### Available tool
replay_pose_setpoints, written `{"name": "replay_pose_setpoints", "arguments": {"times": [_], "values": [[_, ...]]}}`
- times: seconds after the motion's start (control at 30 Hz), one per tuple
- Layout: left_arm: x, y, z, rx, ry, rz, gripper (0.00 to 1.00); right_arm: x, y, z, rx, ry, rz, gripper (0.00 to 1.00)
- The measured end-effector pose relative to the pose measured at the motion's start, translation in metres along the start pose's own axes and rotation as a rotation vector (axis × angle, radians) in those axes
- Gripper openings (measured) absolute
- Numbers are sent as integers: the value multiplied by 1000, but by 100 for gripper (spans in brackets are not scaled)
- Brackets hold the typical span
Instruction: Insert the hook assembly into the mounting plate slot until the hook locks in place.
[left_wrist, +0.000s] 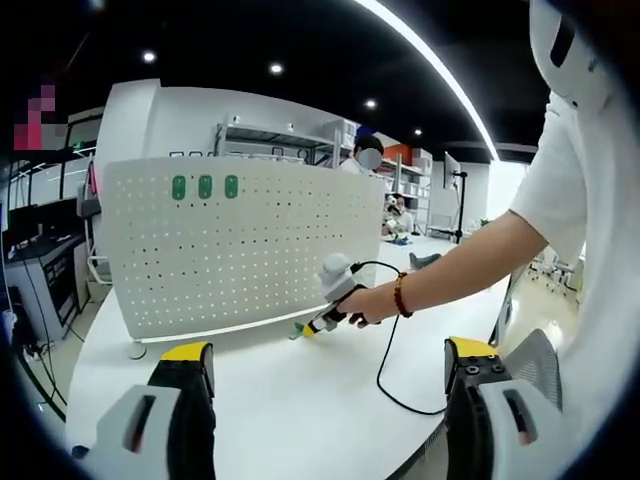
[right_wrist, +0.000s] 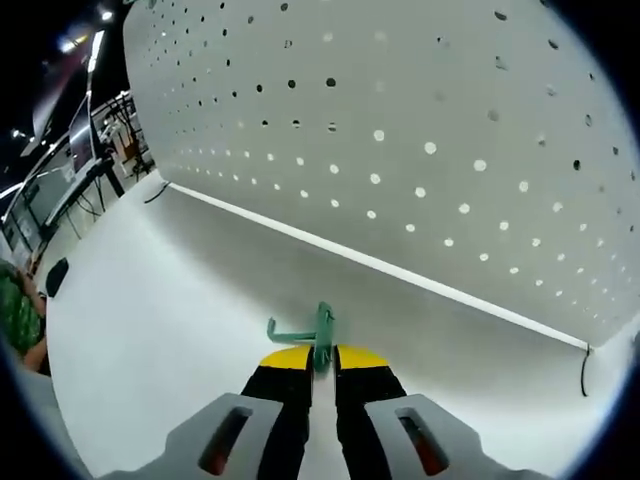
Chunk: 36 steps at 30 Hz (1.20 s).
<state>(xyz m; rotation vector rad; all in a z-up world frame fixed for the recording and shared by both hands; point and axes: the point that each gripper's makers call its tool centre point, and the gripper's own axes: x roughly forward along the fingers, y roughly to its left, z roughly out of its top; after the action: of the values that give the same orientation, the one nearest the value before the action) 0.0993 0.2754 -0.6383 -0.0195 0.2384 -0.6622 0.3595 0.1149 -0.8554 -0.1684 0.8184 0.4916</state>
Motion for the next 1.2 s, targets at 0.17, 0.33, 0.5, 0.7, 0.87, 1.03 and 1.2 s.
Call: {"name": "replay_pose_setpoints", "arguments": {"times": [0.17,0.33,0.5,0.7,0.87,1.03,1.2], "values": [[-1,0,0,-3,-3,5,97,-3,1,-2,-3,12,-3,4],[-2,0,0,-11,-10,8,97,-10,3,-2,-4,10,0,2],[-1,-2,2,-19,-24,3,97,-20,5,6,2,-27,-4,2],[-3,-4,8,-38,-62,3,95,-40,15,16,6,-88,-12,2],[-6,-9,9,-43,-76,-9,95,-54,20,27,0,-147,-25,2],[-9,-7,11,-46,-90,-5,93,-66,28,37,-11,-188,-11,2],[-14,-7,17,-58,-121,-1,93,-85,40,45,-7,-241,0,2]]}}
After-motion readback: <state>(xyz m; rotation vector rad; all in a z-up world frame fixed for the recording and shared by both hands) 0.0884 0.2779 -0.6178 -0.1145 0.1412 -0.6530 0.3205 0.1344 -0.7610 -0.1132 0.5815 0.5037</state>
